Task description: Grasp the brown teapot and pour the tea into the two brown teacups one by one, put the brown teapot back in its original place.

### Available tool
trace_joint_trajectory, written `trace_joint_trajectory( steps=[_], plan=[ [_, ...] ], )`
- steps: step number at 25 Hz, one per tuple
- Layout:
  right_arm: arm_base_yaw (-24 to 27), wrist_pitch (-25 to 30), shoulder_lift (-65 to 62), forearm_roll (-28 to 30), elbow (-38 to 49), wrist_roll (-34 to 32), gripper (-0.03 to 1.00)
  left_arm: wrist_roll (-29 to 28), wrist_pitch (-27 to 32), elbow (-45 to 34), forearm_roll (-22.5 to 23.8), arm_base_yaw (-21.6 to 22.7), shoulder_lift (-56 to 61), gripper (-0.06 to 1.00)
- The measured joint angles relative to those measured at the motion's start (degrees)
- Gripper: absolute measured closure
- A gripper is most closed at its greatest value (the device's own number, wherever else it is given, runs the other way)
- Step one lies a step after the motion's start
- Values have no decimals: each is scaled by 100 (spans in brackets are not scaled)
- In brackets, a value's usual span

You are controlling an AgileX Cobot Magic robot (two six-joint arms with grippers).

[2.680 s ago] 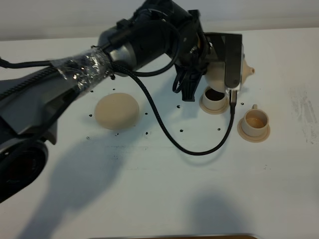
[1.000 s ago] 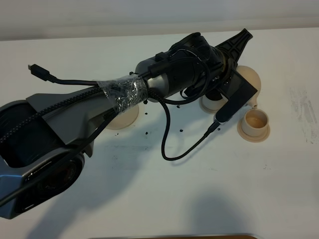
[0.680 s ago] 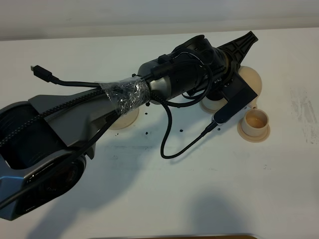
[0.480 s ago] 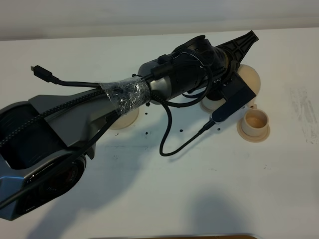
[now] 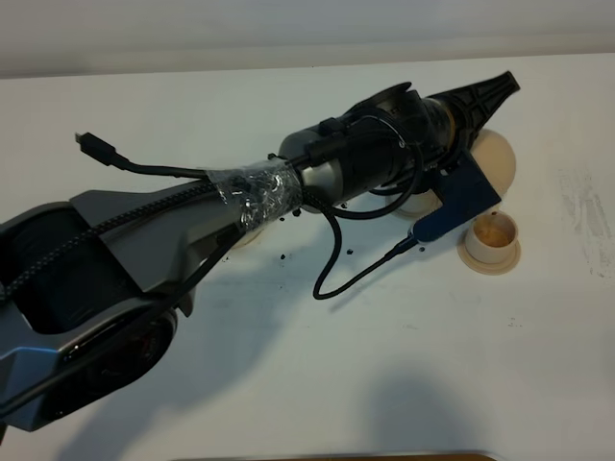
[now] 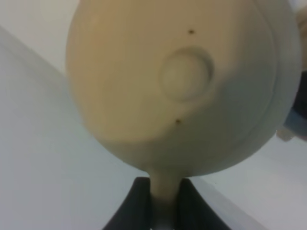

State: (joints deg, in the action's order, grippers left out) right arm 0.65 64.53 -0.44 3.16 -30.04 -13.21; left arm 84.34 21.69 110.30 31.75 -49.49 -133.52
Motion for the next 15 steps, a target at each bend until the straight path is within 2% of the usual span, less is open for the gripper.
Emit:
trace_joint_trajectory(
  steps=[9,15],
  plan=[
    [0,0,0,0,0,0,56,372,-6,0,380,-59,-22,86],
    [0,0,0,0,0,0,56,576,-48,0,416,-78,-22,86]
  ],
)
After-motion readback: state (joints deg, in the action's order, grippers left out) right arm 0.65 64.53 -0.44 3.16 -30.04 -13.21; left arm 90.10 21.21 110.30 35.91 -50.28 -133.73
